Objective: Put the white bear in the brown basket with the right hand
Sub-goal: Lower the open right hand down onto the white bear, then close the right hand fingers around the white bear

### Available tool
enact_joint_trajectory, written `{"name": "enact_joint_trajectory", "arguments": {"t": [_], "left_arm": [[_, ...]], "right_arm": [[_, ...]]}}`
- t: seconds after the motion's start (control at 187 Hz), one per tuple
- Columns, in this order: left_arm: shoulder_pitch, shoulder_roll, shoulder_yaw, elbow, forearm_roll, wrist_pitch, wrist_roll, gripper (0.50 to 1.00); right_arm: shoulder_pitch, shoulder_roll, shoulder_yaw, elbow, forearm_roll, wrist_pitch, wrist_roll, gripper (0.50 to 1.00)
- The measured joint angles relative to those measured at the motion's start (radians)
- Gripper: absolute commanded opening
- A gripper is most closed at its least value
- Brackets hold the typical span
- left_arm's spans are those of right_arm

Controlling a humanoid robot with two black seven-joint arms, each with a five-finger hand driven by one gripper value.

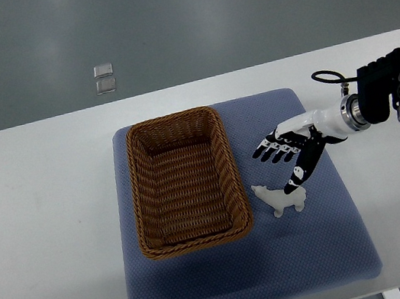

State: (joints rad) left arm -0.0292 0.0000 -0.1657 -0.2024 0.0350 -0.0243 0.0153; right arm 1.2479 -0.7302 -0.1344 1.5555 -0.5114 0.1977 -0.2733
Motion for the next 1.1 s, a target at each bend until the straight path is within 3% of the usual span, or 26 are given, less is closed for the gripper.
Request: {"name": "enact_joint_trajectory", "arguments": {"t": [0.379, 0.524, 0.689, 0.807, 0.973, 1.101], "left_arm": [[0.0, 0.0, -0.001, 0.002, -0.001, 0.001, 0.0, 1.0], [0.0, 0.0, 0.0, 0.002, -0.001, 0.001, 0.0, 1.0], [0.0, 0.0, 0.0, 0.002, -0.001, 0.001, 0.0, 1.0], [0.0, 0.0, -0.001, 0.002, -0.001, 0.001, 0.0, 1.0], [0.0, 0.0, -0.002, 0.002, -0.001, 0.001, 0.0, 1.0], [0.0, 0.0, -0.002, 0.002, -0.001, 0.001, 0.0, 1.0]], "right_arm": [[-0.152, 0.009, 0.07, 0.0, -0.112, -0.046, 0.059, 0.903], [-0.183, 0.01, 0.071, 0.0, -0.152, -0.072, 0.076, 0.862], [-0.209, 0.011, 0.072, 0.0, -0.196, -0.098, 0.093, 0.774], [-0.225, 0.012, 0.072, -0.001, -0.221, -0.104, 0.103, 0.752], [-0.243, 0.018, 0.072, -0.005, -0.243, -0.12, 0.115, 0.676], [-0.257, 0.023, 0.072, -0.009, -0.28, -0.13, 0.125, 0.5]]}}
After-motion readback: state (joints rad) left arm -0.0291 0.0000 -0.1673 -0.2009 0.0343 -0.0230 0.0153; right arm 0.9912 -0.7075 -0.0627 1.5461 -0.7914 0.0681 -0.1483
